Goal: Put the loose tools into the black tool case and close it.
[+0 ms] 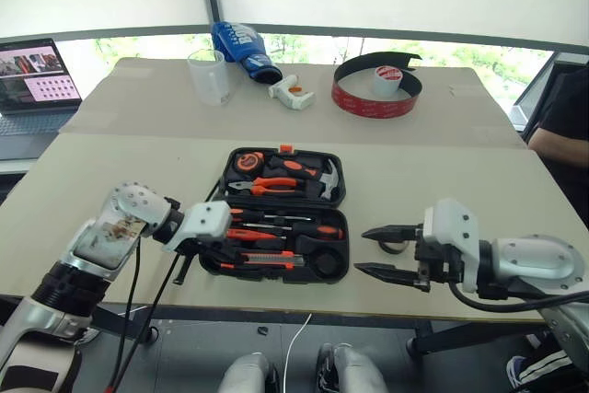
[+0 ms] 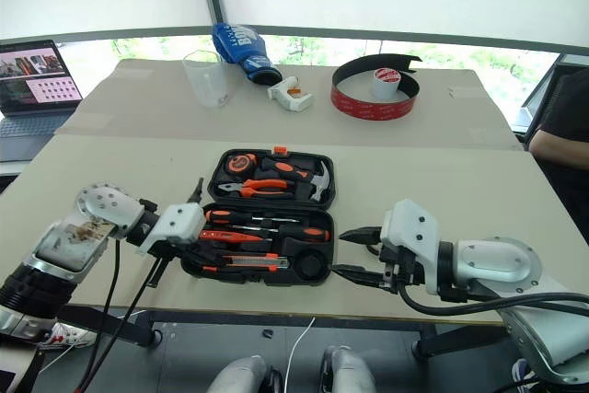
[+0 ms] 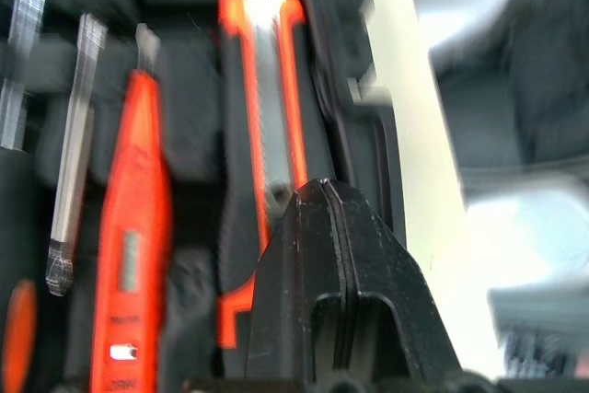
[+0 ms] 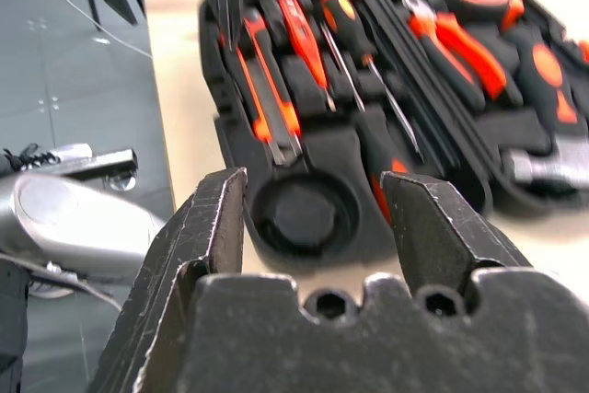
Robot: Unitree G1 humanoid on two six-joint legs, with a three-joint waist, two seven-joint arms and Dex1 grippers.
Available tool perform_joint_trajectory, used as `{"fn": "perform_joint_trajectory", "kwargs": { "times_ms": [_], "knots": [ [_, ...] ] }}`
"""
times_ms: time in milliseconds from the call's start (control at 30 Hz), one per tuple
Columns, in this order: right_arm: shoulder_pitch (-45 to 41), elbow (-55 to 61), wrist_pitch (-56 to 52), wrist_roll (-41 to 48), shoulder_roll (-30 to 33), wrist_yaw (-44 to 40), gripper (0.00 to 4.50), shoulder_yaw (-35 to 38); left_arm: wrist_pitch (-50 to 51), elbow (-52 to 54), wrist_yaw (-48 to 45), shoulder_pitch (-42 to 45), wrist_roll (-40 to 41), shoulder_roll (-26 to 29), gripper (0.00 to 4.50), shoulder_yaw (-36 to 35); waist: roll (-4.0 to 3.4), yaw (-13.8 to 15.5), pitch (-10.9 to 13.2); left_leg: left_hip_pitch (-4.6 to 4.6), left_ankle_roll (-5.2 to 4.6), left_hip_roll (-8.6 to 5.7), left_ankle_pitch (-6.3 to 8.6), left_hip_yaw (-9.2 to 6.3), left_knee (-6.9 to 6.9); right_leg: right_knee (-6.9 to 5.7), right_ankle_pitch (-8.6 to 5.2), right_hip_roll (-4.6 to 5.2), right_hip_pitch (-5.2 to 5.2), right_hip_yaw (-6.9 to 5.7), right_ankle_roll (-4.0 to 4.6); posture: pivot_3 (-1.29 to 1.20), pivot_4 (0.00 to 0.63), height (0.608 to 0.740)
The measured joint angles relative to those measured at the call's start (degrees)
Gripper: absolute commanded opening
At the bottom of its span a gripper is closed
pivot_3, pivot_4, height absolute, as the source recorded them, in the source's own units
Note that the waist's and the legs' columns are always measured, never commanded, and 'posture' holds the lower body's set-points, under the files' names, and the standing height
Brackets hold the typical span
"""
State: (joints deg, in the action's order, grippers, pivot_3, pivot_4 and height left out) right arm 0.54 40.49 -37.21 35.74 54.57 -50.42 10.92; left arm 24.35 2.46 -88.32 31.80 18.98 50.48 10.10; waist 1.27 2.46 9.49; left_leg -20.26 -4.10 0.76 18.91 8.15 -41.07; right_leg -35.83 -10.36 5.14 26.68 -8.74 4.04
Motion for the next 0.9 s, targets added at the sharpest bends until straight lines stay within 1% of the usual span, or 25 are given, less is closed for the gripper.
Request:
{"fn": "perform_joint_trajectory", "kwargs": {
  "times_ms": [33, 67, 100, 133, 167, 200, 267, 300, 367, 467, 533, 633, 733, 900],
  "knots": [
    [2.06, -0.44, -0.52, -0.16, 0.5, 0.01, 3.3, 2.27, 3.91, 0.55, 0.51, 1.79, 3.38, 0.0, 1.83, -2.54, 0.01, -0.03, 0.01, 0.0, 0.0, 0.0, 0.0, 0.01, -0.03, 0.0, 0.0, 0.0, -0.01, 0.01, 0.0, 0.0, 0.15, 0.727],
    [2.88, -0.81, -0.82, -0.22, 0.72, 0.03, 3.3, 3.27, 5.54, 0.98, 0.88, 2.65, 4.88, 0.06, 2.04, -4.04, 0.02, -0.05, 0.01, 0.0, 0.0, 0.0, 0.0, 0.01, -0.04, 0.02, 0.0, 0.0, -0.02, 0.01, 0.0, 0.0, 0.15, 0.727],
    [4.98, -1.29, -1.03, -0.74, 0.99, 0.04, 3.3, 5.34, 9.19, 1.35, 2.61, 4.89, 8.34, -0.88, 2.56, -6.61, 0.02, -0.05, 0.01, 0.04, 0.0, -0.02, 0.0, 0.0, -0.04, 0.03, 0.0, 0.0, -0.1, 0.02, -0.01, 0.0, 0.15, 0.727],
    [5.82, -1.85, -1.21, -0.98, 1.11, 0.05, 3.3, 5.98, 10.79, 1.75, 3.68, 6.07, 10.13, -1.61, 2.82, -8.34, 0.03, -0.06, 0.02, 0.06, 0.0, -0.02, 0.0, -0.02, -0.05, 0.05, -0.01, 0.0, -0.14, 0.02, -0.02, 0.0, 0.15, 0.727],
    [6.97, -2.36, -1.33, -1.4, 1.29, 0.1, 3.3, 6.78, 13.0, 2.41, 5.55, 7.35, 12.47, -2.64, 3.28, -10.46, 0.03, -0.1, 0.02, 0.1, 0.0, -0.02, 0.0, -0.02, -0.06, 0.06, -0.01, 0.0, -0.19, 0.02, -0.03, 0.0, 0.15, 0.727],
    [7.31, -2.89, -1.44, -1.78, 1.37, 0.13, 3.3, 6.87, 14.01, 3.05, 6.64, 7.96, 13.51, -3.35, 3.57, -11.3, 0.04, -0.13, 0.02, 0.19, 0.0, -0.03, 0.0, -0.02, -0.06, 0.05, -0.01, 0.0, -0.26, 0.04, -0.04, 0.0, 0.15, 0.727],
    [7.16, -4.31, -1.43, -3.32, 1.48, 0.46, 3.3, 6.4, 15.91, 4.96, 8.26, 8.03, 15.57, -4.92, 4.29, -11.34, 0.04, -0.45, 0.03, 0.28, 0.01, -0.02, 0.01, 0.04, -0.01, 0.03, -0.01, -0.01, -0.33, 0.1, -0.05, 0.0, 0.15, 0.727],
    [6.91, -5.12, -1.42, -3.92, 1.57, 0.58, 3.3, 5.8, 16.35, 5.76, 8.38, 7.85, 16.27, -5.21, 4.46, -10.92, 0.08, -0.57, 0.05, 0.3, 0.02, -0.02, 0.01, 0.04, -0.01, 0.01, -0.01, -0.02, -0.33, 0.1, -0.06, 0.0, 0.15, 0.727],
    [4.84, -7.44, -1.4, -5.87, 1.58, 0.91, 3.3, 2.89, 17.24, 7.58, 8.13, 6.75, 17.41, -5.14, 4.5, -10.16, 0.12, -0.87, 0.07, 0.4, 0.12, -0.01, -0.04, 0.04, 0.06, -0.03, 0.0, -0.04, -0.31, 0.11, -0.06, 0.0, 0.15, 0.727],
    [-0.56, -10.88, -1.39, -8.94, 1.12, 2.15, 3.3, -2.08, 16.58, 8.7, 7.43, 5.7, 17.61, -5.57, 4.5, -8.19, 0.13, -1.18, 0.09, 0.43, 0.28, -0.01, -0.12, 0.04, 0.13, -0.1, 0.0, -0.04, -0.29, 0.11, -0.05, 0.0, 0.15, 0.727],
    [-4.67, -13.31, -1.37, -11.41, 0.64, 2.58, 3.3, -6.26, 13.91, 8.85, 7.23, 5.49, 16.35, -5.82, 4.5, -6.64, 0.13, -1.19, 0.09, 0.44, 0.35, 0.0, -0.17, -0.03, 0.17, -0.11, -0.01, -0.08, -0.28, 0.09, -0.05, 0.0, 0.15, 0.727],
    [-8.61, -16.74, -0.9, -14.57, -0.99, 3.1, 3.3, -11.28, 10.26, 8.45, 7.24, 5.49, 14.06, -6.24, 4.5, -5.12, 0.12, -1.14, 0.09, 0.4, 0.36, 0.0, -0.19, -0.03, 0.2, -0.11, -0.01, -0.09, -0.23, 0.08, -0.02, 0.0, 0.15, 0.727],
    [-10.21, -19.84, -0.5, -17.23, -1.97, 3.13, 3.3, -15.05, 7.67, 7.75, 7.27, 5.47, 12.37, -6.52, 4.5, -4.24, 0.12, -1.16, 0.09, 0.31, 0.35, 0.0, -0.2, -0.01, 0.16, -0.07, -0.02, -0.08, -0.19, 0.08, 0.0, 0.0, 0.15, 0.727],
    [-11.68, -23.49, 1.31, -20.8, -3.65, 3.16, 3.3, -17.73, 5.48, 7.72, 7.29, 5.36, 11.33, -6.51, 4.5, -4.12, 0.12, -1.13, 0.09, 0.27, 0.34, -0.02, -0.19, 0.0, 0.12, 0.01, -0.01, -0.05, -0.19, 0.08, 0.0, 0.0, 0.15, 0.727]
  ]
}}
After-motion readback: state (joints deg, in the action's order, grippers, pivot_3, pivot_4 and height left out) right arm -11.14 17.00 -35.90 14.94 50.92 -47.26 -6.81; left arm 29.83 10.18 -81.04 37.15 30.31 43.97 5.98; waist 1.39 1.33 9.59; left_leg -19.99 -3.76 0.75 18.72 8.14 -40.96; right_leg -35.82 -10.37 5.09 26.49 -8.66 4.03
